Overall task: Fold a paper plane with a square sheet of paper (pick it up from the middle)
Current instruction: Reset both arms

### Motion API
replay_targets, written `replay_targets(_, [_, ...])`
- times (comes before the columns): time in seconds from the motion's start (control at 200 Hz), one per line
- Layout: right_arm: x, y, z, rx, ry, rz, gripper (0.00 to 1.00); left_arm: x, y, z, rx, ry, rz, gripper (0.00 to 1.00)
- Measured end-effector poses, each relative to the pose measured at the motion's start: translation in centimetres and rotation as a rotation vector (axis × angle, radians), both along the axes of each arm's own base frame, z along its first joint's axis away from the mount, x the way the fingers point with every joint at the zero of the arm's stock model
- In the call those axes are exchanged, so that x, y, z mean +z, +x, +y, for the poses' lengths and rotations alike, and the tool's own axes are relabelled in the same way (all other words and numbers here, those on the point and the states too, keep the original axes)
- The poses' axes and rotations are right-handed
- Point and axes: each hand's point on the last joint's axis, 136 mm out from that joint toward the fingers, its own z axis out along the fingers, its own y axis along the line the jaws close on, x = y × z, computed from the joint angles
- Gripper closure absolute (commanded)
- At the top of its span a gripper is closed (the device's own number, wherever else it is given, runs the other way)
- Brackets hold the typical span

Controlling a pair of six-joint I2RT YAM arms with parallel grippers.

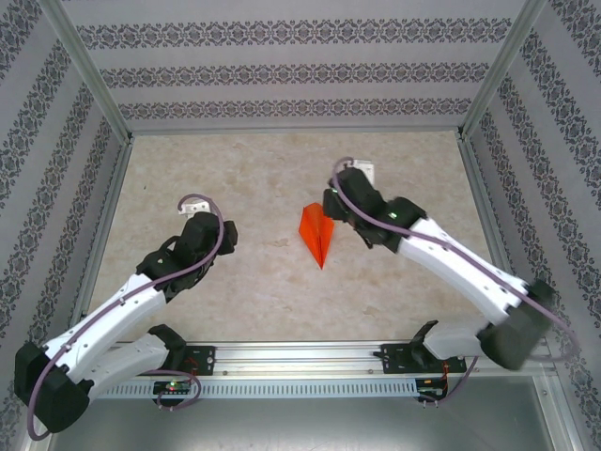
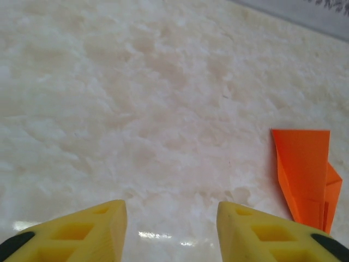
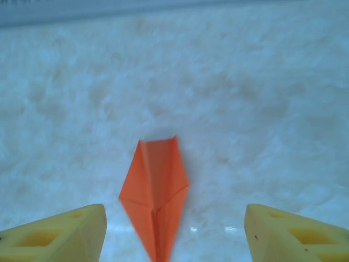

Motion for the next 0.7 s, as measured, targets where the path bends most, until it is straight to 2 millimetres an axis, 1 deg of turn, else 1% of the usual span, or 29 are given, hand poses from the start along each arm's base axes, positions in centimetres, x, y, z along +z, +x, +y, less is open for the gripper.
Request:
replay_targets(0.055, [0.7,-0.5,-2.3,-0.054,-0.009,-0.064,0.18,0.8,0.0,0.6,0.014,0.019,-0.032,0.41])
replay_targets(0.085, [0.7,-0.8,-3.4,-0.083,-0.020,-0.088,0.14,1.1,0.0,0.9,0.022,0.027,-0.047,0.38])
replay_targets(0.18, [-0.4,-1.4,-7.3,-0.179,-0.080,-0.138,0.04,2.0,0.0,1.9,0.047,0.065,-0.085,0.28])
replay_targets(0.2, [-0.8,-1.5,-8.1,-0.198,-0.094,-0.148,0.02,2.1,0.0,2.0,0.050,0.073,-0.090,0.23])
replay_targets(0.215, [-1.1,-1.6,-8.6,-0.214,-0.101,-0.152,0.02,2.1,0.0,2.2,0.052,0.085,-0.095,0.16])
replay_targets(0.23, [-1.4,-1.6,-9.1,-0.226,-0.112,-0.155,0.02,2.2,0.0,2.3,0.057,0.089,-0.098,0.03])
replay_targets(0.245, [-1.8,-1.7,-9.7,-0.239,-0.124,-0.158,0.02,2.2,0.0,2.4,0.058,0.097,-0.101,0.00])
replay_targets(0.3, [-3.1,-1.8,-11.6,-0.284,-0.158,-0.176,0.02,2.2,0.0,3.0,0.075,0.133,-0.110,0.00])
replay_targets(0.345, [-4.8,-1.9,-13.4,-0.322,-0.197,-0.177,0.02,2.3,0.1,3.7,0.097,0.167,-0.117,0.00])
replay_targets(0.445, [-8.5,-1.9,-17.1,-0.395,-0.268,-0.133,0.02,2.3,0.4,5.8,0.161,0.268,-0.124,0.00])
replay_targets(0.45, [-8.8,-1.9,-17.6,-0.405,-0.274,-0.130,0.02,2.3,0.4,5.9,0.164,0.273,-0.124,0.00])
replay_targets(0.525, [-10.8,-1.9,-20.5,-0.472,-0.277,-0.082,0.02,2.1,1.0,7.7,0.222,0.333,-0.116,0.00])
replay_targets(0.555, [-11.1,-1.6,-21.5,-0.493,-0.269,-0.071,0.02,2.0,1.2,8.4,0.246,0.351,-0.111,0.00])
replay_targets(0.614, [-11.0,-0.7,-23.0,-0.528,-0.256,-0.083,0.02,1.5,1.6,9.7,0.290,0.375,-0.094,0.00])
replay_targets(0.649, [-11.1,-0.1,-23.4,-0.526,-0.260,-0.091,0.02,1.1,1.8,10.5,0.313,0.390,-0.081,0.00])
replay_targets(0.699, [-11.2,1.0,-23.2,-0.500,-0.265,-0.105,0.02,0.6,1.9,11.4,0.340,0.407,-0.069,0.00])
